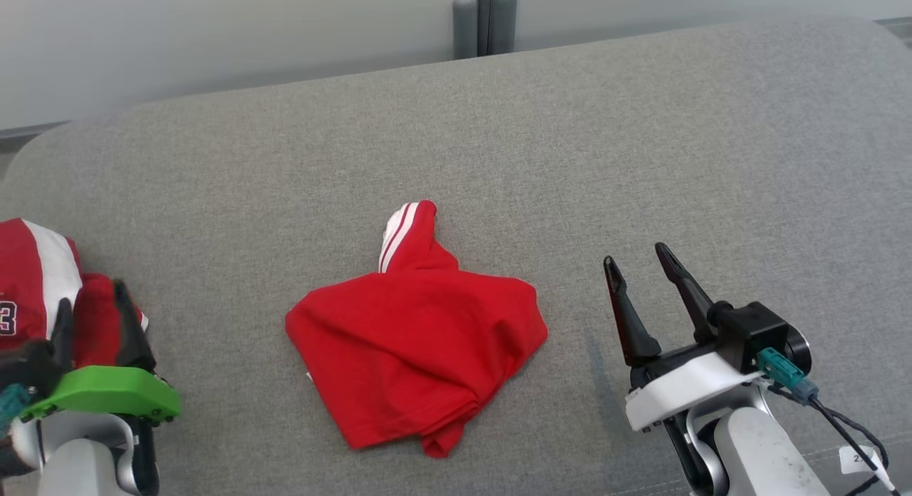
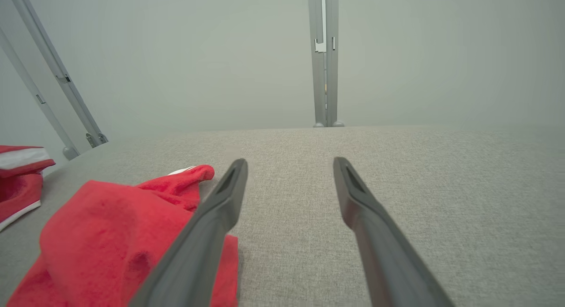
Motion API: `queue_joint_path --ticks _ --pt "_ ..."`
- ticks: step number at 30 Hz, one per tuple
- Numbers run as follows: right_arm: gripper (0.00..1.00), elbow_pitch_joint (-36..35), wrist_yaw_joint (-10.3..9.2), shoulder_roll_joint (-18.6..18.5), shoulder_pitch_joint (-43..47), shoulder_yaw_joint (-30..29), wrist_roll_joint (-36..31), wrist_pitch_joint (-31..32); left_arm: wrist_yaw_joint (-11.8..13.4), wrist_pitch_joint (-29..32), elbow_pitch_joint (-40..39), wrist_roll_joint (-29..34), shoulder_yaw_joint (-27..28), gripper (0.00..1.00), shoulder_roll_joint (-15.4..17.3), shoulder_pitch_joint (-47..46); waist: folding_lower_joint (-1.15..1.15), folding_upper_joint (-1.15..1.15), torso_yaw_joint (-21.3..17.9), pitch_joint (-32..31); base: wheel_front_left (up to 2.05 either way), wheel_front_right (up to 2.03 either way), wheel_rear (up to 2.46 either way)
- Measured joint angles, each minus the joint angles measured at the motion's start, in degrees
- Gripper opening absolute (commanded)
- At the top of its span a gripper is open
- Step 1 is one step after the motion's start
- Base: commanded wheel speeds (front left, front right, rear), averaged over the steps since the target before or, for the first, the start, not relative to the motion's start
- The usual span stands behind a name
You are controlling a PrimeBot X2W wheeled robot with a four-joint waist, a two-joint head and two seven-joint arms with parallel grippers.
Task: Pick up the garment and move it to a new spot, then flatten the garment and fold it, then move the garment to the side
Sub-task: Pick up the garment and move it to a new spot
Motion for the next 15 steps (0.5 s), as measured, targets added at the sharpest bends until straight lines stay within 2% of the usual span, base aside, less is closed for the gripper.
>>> queue_joint_path --ticks 8,15 --pt "1.00 0.4 -0.01 0.1 1.8 -0.3 0.5 0.0 0.0 0.0 -6.7 2.3 -2.8 1.00 -3.0 4.3 0.00 0.00 -0.5 -3.5 0.00 0.00 0.00" --pt "1.00 0.8 -0.01 0.1 2.8 0.2 0.8 0.0 0.0 0.0 -11.6 3.2 -5.8 1.00 -4.4 9.7 0.00 0.00 -1.5 -6.3 0.00 0.00 0.00"
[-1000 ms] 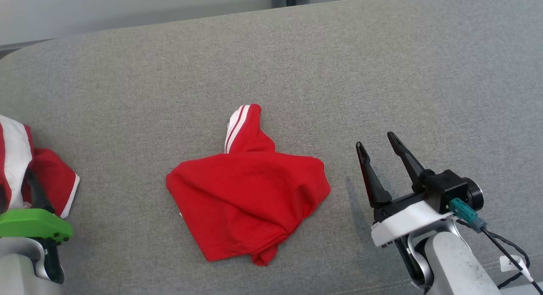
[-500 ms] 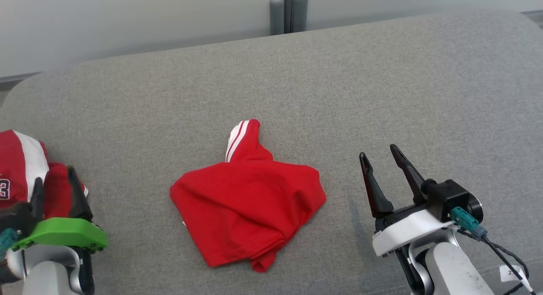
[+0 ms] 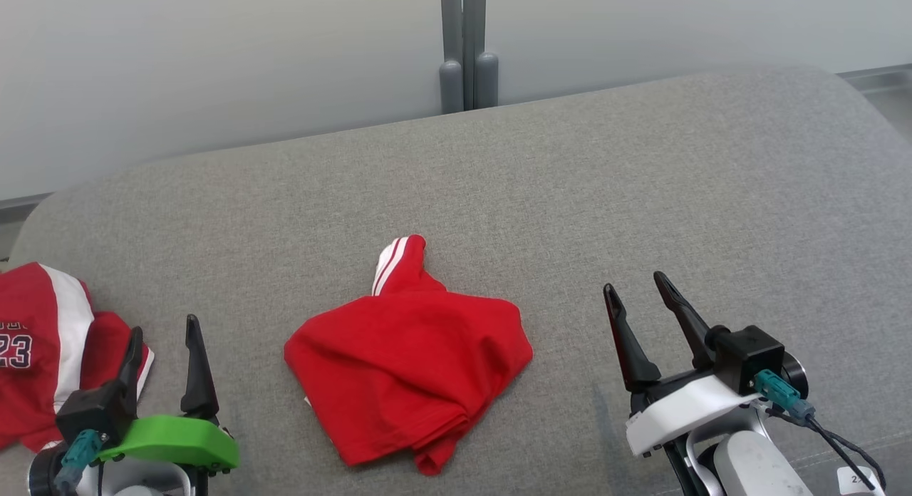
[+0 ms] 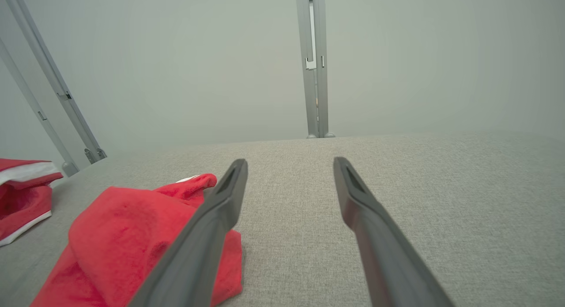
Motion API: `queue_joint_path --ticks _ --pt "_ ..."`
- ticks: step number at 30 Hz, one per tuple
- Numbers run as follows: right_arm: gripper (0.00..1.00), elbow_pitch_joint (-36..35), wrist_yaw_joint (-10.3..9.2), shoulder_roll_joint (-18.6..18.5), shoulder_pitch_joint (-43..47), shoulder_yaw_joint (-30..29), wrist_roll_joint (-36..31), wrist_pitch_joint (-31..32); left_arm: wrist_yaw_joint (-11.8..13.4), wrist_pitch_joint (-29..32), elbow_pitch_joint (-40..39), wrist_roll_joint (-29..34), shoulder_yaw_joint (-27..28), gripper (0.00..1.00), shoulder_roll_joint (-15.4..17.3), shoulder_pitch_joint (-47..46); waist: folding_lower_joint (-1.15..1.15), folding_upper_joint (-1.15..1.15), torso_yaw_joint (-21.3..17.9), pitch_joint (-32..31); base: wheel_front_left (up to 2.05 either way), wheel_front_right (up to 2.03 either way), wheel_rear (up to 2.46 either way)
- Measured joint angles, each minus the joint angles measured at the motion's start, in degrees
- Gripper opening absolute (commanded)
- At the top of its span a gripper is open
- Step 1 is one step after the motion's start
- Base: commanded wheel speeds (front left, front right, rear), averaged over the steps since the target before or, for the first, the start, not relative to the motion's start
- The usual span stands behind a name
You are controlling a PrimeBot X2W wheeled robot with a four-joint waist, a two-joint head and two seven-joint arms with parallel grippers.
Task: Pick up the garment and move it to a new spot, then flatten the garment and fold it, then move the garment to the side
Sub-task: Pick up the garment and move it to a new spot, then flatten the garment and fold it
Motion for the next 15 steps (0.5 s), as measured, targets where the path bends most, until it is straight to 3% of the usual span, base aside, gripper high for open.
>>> queue_joint_path --ticks 15 --pt "1.00 0.8 0.01 0.0 2.7 -0.2 0.0 0.0 2.2 0.0 -3.6 -3.3 -6.7 1.00 -0.2 6.3 0.00 0.00 -0.5 -3.2 0.00 0.00 0.00"
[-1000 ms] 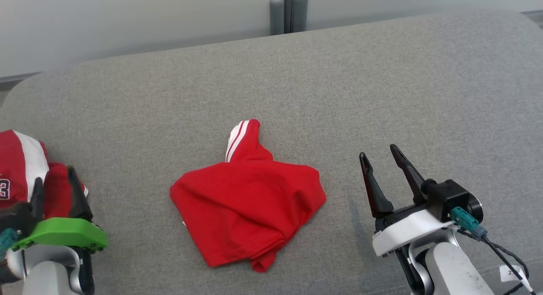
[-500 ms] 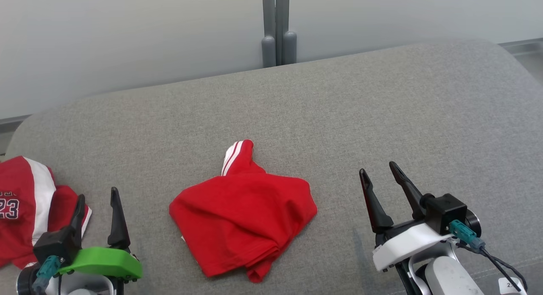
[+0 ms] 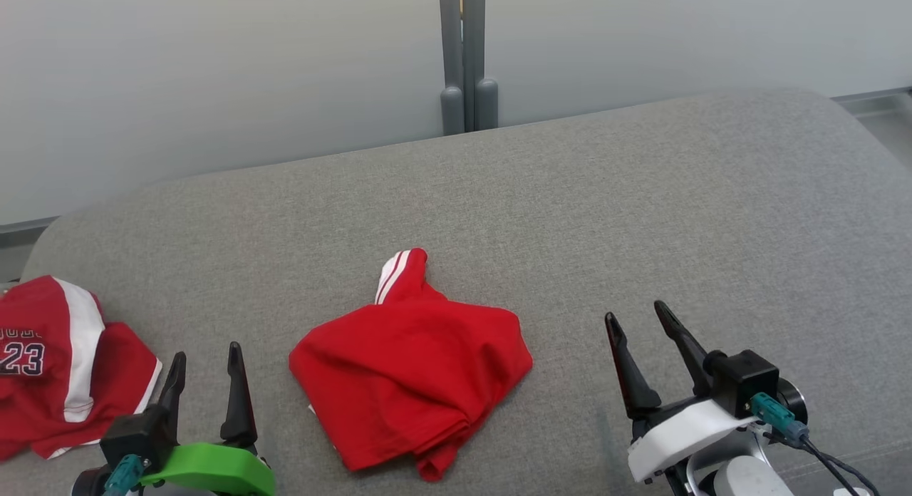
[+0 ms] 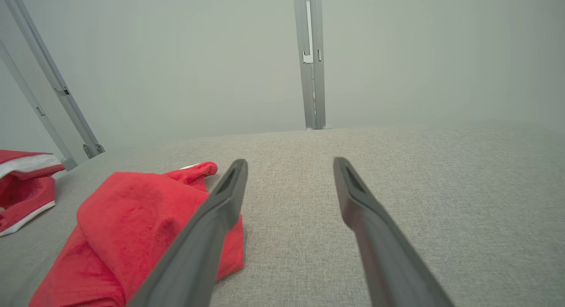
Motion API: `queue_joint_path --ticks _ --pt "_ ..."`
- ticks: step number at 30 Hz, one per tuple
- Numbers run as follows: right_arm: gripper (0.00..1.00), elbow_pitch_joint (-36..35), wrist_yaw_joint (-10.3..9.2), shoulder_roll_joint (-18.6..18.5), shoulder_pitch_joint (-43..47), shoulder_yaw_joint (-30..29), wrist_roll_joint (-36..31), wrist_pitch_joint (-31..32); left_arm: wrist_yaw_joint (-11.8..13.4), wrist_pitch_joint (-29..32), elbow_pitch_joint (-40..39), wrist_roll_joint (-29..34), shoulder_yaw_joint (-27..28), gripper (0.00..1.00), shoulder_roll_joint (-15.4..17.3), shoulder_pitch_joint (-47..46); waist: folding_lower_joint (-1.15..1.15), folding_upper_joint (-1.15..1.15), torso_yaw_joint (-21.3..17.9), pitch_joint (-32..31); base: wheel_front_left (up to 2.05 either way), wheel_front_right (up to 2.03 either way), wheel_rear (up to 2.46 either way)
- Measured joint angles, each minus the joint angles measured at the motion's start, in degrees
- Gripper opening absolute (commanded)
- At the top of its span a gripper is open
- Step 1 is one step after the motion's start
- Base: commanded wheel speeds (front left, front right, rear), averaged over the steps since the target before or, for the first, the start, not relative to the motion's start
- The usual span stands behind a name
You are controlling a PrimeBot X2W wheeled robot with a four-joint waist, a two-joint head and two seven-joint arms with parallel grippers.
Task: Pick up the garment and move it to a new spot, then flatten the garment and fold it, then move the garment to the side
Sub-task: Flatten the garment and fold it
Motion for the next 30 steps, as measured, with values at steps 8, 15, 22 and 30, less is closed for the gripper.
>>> queue_joint_path --ticks 8,15,22,30 --pt "1.00 4.7 0.00 0.0 0.4 4.8 0.7 0.0 -0.2 0.0 0.3 -0.4 -4.2 1.00 0.0 0.0 0.00 0.00 3.0 0.6 0.00 0.00 0.00" --pt "1.00 9.5 0.00 0.0 -0.6 11.3 1.1 0.0 -0.3 0.0 0.9 -0.4 -6.5 1.00 0.0 0.6 0.00 0.00 7.9 1.2 0.00 0.00 0.00" --pt "1.00 13.9 0.00 0.0 -4.1 20.4 2.1 0.0 -0.7 0.0 1.3 -0.8 -7.2 1.00 0.0 1.1 0.00 0.00 14.7 2.3 0.00 0.00 0.00" --pt "1.00 20.9 0.00 -1.2 -8.8 24.8 -1.4 0.0 -0.8 0.0 2.1 -2.2 -7.9 1.00 0.0 1.1 0.00 0.00 19.1 4.1 0.00 0.00 0.00"
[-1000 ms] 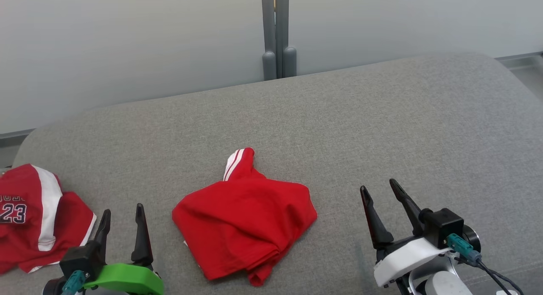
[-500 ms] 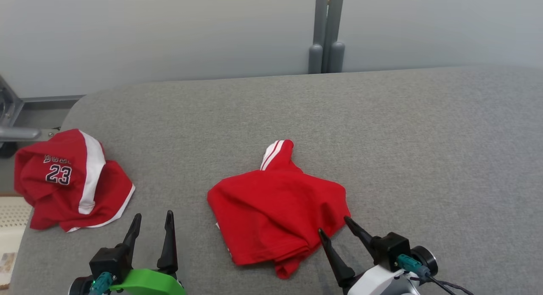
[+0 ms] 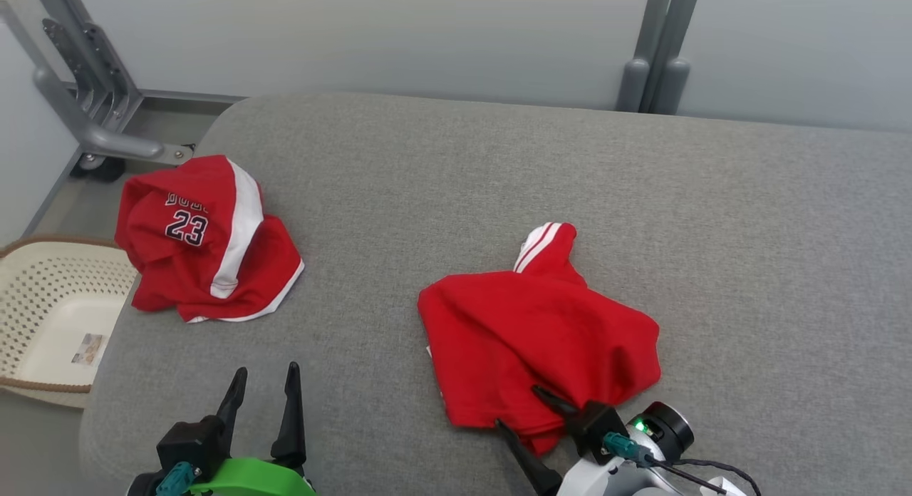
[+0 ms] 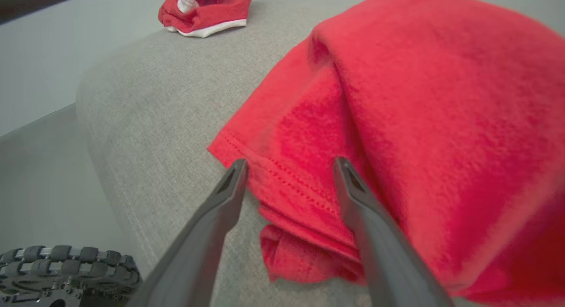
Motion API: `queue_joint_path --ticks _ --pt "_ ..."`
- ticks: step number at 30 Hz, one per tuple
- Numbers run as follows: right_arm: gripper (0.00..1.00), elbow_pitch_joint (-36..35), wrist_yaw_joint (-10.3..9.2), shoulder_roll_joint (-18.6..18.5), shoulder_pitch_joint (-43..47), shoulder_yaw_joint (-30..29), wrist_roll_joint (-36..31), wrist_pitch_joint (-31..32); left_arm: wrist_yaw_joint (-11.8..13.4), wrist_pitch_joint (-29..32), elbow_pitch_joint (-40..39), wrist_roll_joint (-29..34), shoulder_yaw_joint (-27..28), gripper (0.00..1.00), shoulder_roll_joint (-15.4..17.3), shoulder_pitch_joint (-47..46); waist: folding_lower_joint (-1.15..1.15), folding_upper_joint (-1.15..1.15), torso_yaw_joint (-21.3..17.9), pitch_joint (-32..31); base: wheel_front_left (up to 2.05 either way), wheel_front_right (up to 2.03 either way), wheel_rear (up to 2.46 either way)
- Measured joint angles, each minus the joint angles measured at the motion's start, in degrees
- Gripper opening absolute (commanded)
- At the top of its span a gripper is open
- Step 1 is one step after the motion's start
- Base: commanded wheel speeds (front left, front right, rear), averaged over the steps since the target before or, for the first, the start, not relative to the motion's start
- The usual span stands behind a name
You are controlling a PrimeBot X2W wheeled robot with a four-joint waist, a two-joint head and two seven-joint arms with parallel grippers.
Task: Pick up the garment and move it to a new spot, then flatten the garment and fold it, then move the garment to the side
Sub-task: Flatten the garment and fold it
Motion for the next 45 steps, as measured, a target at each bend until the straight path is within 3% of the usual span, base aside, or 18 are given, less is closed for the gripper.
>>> queue_joint_path --ticks 8,9,10,14,18,25,32,39,45 --pt "1.00 8.0 0.00 0.4 -3.3 -2.1 -5.7 0.0 0.0 0.0 0.3 -0.9 -0.1 1.00 0.0 0.0 0.00 0.00 2.0 1.5 0.00 0.00 0.00" --pt "0.38 8.4 0.00 0.5 -3.6 -2.7 -6.2 0.0 0.1 0.0 0.3 -1.0 -0.2 1.00 0.0 0.0 0.00 0.00 2.1 1.6 0.00 0.00 0.00" --pt "0.00 8.9 0.00 0.7 -3.9 -3.3 -6.6 0.0 0.1 0.0 0.3 -1.2 -0.3 1.00 0.0 -0.1 0.00 0.00 2.2 1.7 0.00 0.00 0.00" --pt "0.00 7.4 0.00 0.9 -4.7 -4.8 -6.0 0.0 0.1 0.0 0.1 -1.3 -0.6 1.00 0.0 -0.5 0.00 0.00 2.4 1.9 0.00 0.00 0.00" --pt "0.00 -1.9 0.00 1.1 -5.2 -5.7 -1.6 0.0 0.0 0.0 0.1 -1.3 -1.0 1.00 0.0 -0.7 0.00 0.00 2.3 2.0 0.00 0.00 0.00" --pt "0.00 -14.7 -0.01 1.2 -11.1 -1.7 8.3 0.0 -0.1 0.0 1.8 -1.3 -1.5 1.00 0.0 -0.7 0.00 0.00 1.7 2.0 0.00 0.00 0.00" --pt "0.00 -19.2 -0.01 1.2 -24.2 -1.8 11.6 0.0 -0.4 0.0 3.5 -1.3 -3.7 1.00 0.0 -1.3 0.00 0.00 2.9 1.8 0.00 0.00 0.00" --pt "0.00 -23.3 0.00 1.4 -33.1 -8.9 15.6 0.0 -0.2 0.0 4.6 -1.3 -4.1 1.00 0.0 -1.1 0.00 0.00 4.1 1.6 0.00 0.00 0.00" --pt "0.00 -16.2 0.02 0.0 -31.2 -17.5 10.8 0.0 0.1 0.0 4.2 -1.9 -4.2 1.00 0.0 -1.1 0.01 0.00 2.8 2.2 0.00 0.00 0.00"
